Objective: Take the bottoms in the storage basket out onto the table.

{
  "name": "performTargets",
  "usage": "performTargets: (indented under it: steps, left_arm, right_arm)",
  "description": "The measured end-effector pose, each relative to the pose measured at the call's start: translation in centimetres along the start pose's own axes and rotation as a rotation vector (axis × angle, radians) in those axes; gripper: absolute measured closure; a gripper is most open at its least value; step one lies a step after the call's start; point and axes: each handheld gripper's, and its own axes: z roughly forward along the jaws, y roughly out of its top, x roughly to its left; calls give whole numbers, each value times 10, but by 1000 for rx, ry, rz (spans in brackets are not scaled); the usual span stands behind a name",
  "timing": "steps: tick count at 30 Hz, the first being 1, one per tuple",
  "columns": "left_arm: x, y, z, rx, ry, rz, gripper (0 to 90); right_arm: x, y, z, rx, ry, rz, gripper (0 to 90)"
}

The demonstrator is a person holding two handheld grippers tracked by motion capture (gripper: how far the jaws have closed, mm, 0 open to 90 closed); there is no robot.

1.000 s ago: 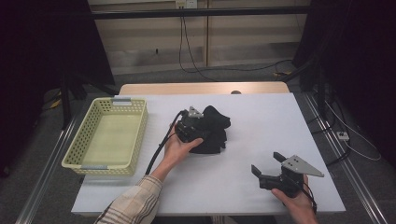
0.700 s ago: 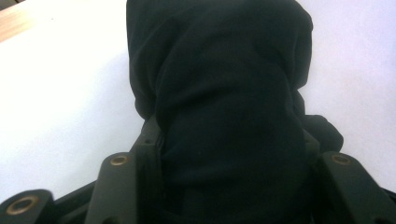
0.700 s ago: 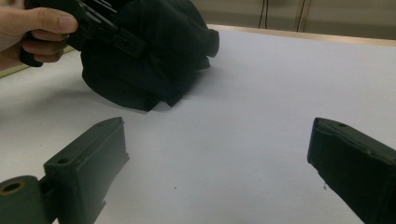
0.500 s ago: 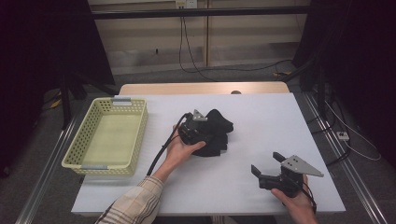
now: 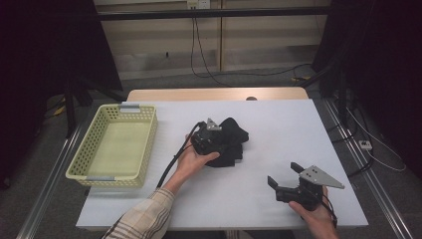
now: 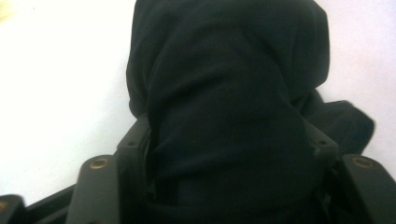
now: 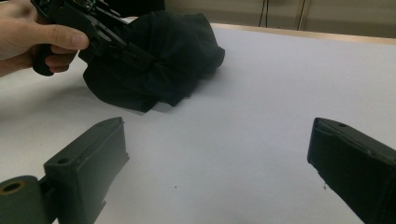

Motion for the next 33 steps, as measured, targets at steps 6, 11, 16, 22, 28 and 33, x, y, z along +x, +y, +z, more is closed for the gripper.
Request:
performTargets:
  steps: [6, 11, 16, 22, 28, 33]
  left_arm:
    - [1, -3, 6, -10, 64, 5, 352]
    - [9, -7, 7, -33, 32, -52, 335]
    - [15, -10, 8, -51, -7, -72, 292]
    - [16, -9, 6, -62, -23, -82, 228]
    - [14, -6, 1, -76, -54, -82, 117]
    - [12, -4, -3, -89, -57, -62, 78]
  right_arm:
    - [0, 0, 0, -2, -1, -1, 46]
    - [0, 0, 0, 3, -2, 2, 46]
    - [0, 0, 0, 1, -3, 0, 46]
    - [-1, 0, 0, 0, -4, 9, 46]
    - [-1, 0, 0, 2, 0, 1, 46]
    - [-2, -1, 0, 2, 1, 6, 47]
